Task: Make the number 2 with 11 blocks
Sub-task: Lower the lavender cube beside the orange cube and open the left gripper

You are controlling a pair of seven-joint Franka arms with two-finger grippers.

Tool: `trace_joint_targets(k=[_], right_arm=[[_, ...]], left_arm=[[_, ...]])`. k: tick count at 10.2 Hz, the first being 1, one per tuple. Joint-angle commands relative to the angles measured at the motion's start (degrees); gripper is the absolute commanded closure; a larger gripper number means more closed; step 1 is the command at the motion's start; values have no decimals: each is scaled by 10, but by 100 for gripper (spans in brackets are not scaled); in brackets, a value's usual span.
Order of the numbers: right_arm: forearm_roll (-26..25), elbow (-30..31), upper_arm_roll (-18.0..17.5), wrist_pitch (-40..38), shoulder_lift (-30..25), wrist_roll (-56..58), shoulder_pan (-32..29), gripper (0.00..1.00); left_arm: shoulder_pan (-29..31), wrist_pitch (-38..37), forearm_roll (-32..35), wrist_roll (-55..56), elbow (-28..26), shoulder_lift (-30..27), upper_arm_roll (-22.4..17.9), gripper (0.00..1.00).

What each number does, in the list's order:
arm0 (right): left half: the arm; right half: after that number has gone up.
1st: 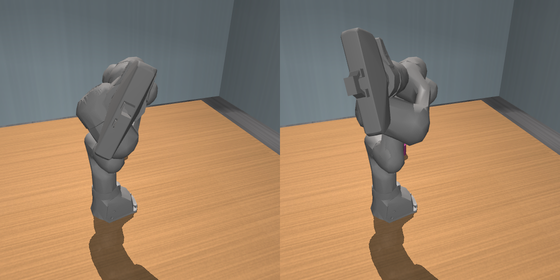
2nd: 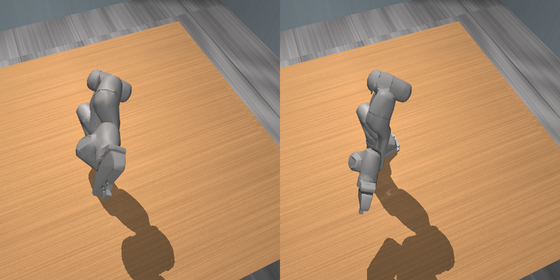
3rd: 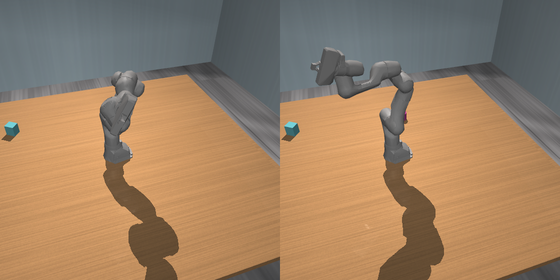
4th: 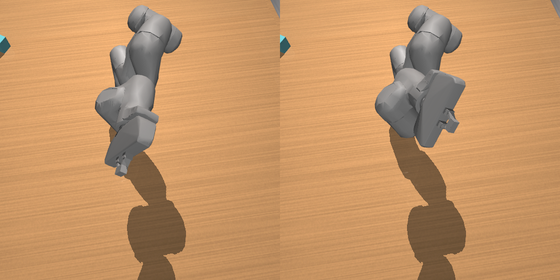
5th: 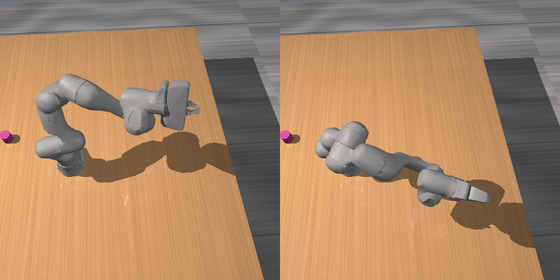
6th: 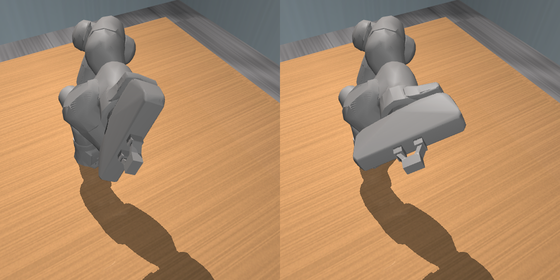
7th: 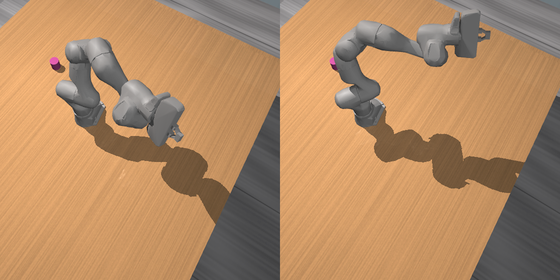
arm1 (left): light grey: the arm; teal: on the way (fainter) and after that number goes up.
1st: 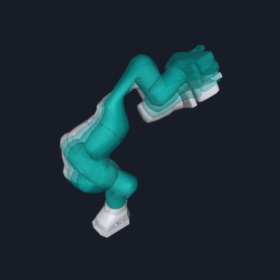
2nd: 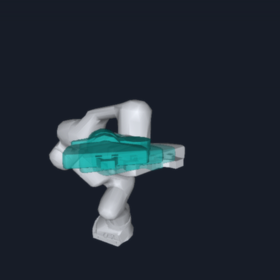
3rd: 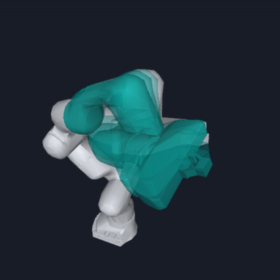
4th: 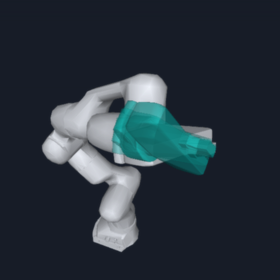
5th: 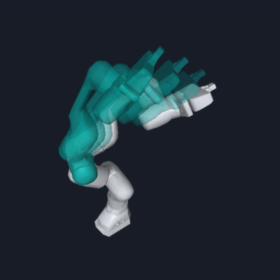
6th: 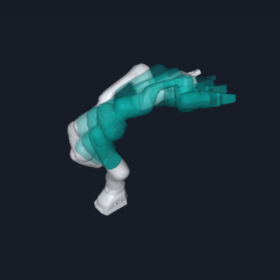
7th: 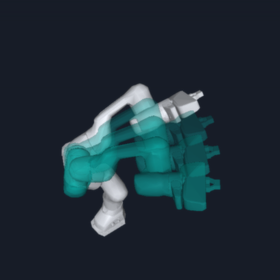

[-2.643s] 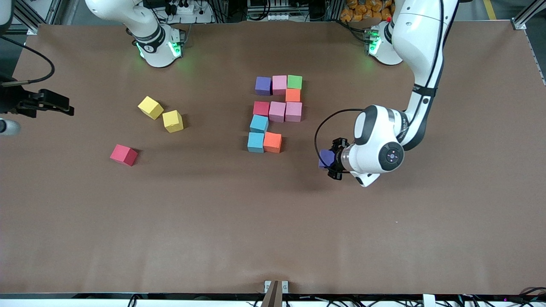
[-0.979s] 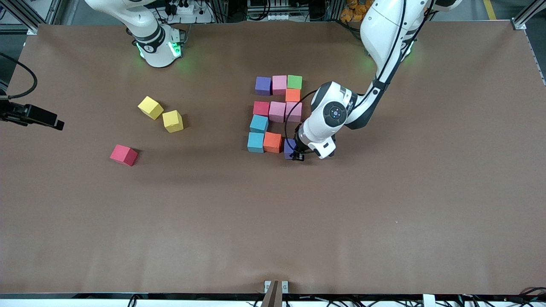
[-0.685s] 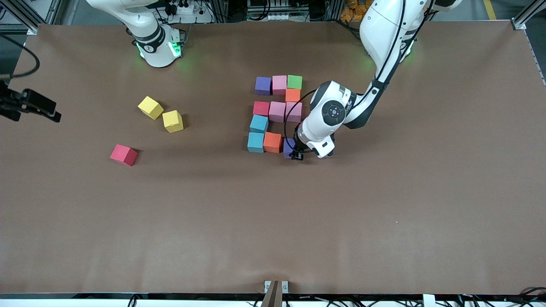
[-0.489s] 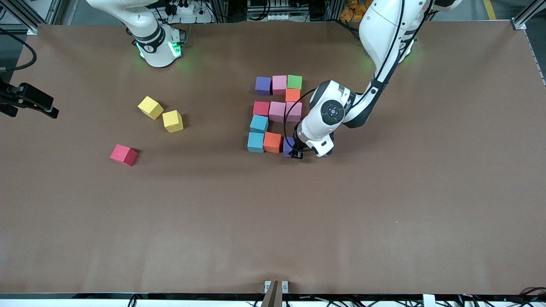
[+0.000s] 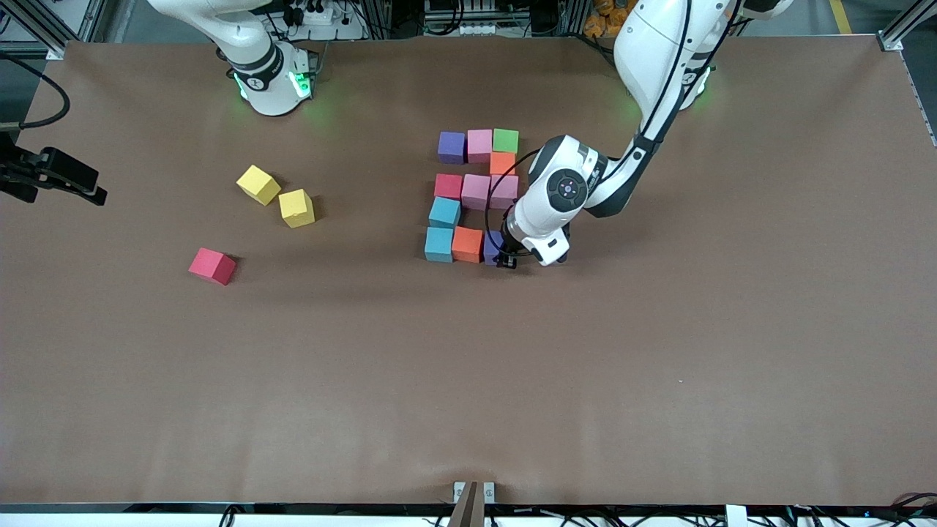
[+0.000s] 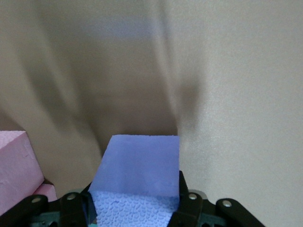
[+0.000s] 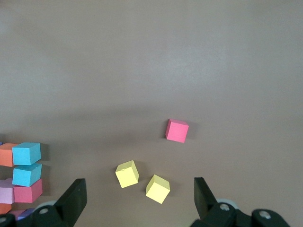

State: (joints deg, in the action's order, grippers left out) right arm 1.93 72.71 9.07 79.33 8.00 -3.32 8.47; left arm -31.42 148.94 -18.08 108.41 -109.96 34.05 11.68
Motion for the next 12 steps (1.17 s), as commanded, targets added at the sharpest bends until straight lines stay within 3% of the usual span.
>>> trace_joint_targets(k=[1, 5, 6, 8, 9, 12], right_arm=[[-8, 3, -12, -1, -4, -10, -13, 0], [-8, 3, -12, -1, -4, -11, -13, 0], [-8, 3, -12, -1, -4, -11, -13, 0], [-8, 3, -12, -1, -4, -10, -13, 0], [-9, 3, -12, 0, -3, -9, -13, 0], [-12, 2, -12, 3, -3, -10, -11, 0]], left_arm=[[4, 12, 17, 22, -5, 0, 7, 100], [6, 12, 12, 22, -1, 3, 8, 100], [6, 11, 12, 22, -1, 4, 8, 94], [20, 11, 2, 35, 1, 3, 12, 20], [21, 11, 2, 41, 1, 2, 16, 0], [23, 10, 3, 38, 8, -6, 23, 0]])
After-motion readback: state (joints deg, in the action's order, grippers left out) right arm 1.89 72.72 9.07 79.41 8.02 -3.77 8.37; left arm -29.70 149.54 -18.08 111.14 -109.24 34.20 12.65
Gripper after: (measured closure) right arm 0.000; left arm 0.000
